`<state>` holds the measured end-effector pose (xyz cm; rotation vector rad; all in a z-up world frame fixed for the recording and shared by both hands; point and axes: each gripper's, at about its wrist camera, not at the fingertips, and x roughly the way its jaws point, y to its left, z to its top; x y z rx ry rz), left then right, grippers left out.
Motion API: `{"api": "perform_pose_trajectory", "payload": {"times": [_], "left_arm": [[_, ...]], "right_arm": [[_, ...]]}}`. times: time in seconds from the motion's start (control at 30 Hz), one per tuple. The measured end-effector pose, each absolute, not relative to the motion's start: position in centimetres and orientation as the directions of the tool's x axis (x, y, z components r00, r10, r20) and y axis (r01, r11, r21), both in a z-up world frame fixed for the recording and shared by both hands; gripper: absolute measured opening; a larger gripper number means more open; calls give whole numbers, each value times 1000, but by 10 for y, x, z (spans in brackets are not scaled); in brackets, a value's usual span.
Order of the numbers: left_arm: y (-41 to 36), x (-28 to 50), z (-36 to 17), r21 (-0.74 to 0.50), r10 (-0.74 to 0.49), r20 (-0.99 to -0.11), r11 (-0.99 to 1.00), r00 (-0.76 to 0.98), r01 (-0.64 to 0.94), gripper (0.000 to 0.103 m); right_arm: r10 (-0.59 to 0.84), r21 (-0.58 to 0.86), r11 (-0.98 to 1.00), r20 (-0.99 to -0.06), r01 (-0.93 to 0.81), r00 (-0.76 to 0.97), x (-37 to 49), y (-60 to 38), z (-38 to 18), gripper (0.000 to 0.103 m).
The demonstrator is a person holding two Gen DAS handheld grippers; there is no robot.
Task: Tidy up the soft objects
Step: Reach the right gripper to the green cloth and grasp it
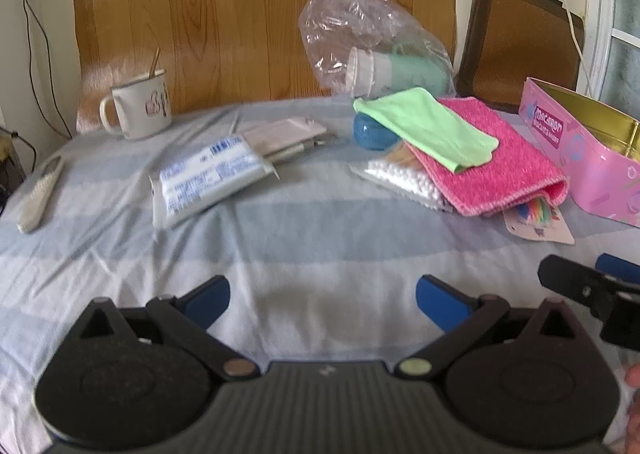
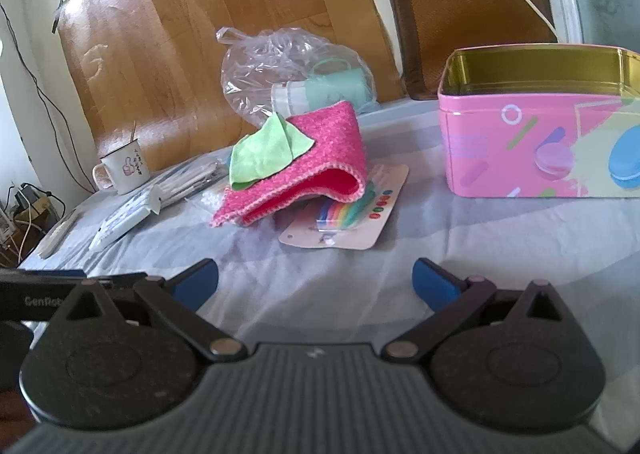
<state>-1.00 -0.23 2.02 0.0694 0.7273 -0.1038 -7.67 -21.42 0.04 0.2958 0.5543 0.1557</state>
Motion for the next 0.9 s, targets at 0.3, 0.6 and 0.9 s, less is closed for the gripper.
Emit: {"api": "perform_pose_trajectory", "payload": {"times": [0.3,0.6,0.9], "left_arm": [[1,3,14,29,-47,-668,996,743,90,103],[7,6,6,26,-36,-671,997,740,72,103],[9,9,-2,34,-22,-679,997,734,62,103]], "right_arm": [[215,259,960,-451,-104,866,-83,-212,12,67],[214,238,964,-423,-120,881,-82,-210,19,42],[210,213,968,-414,-130,886,-77,-210,23,43]]}}
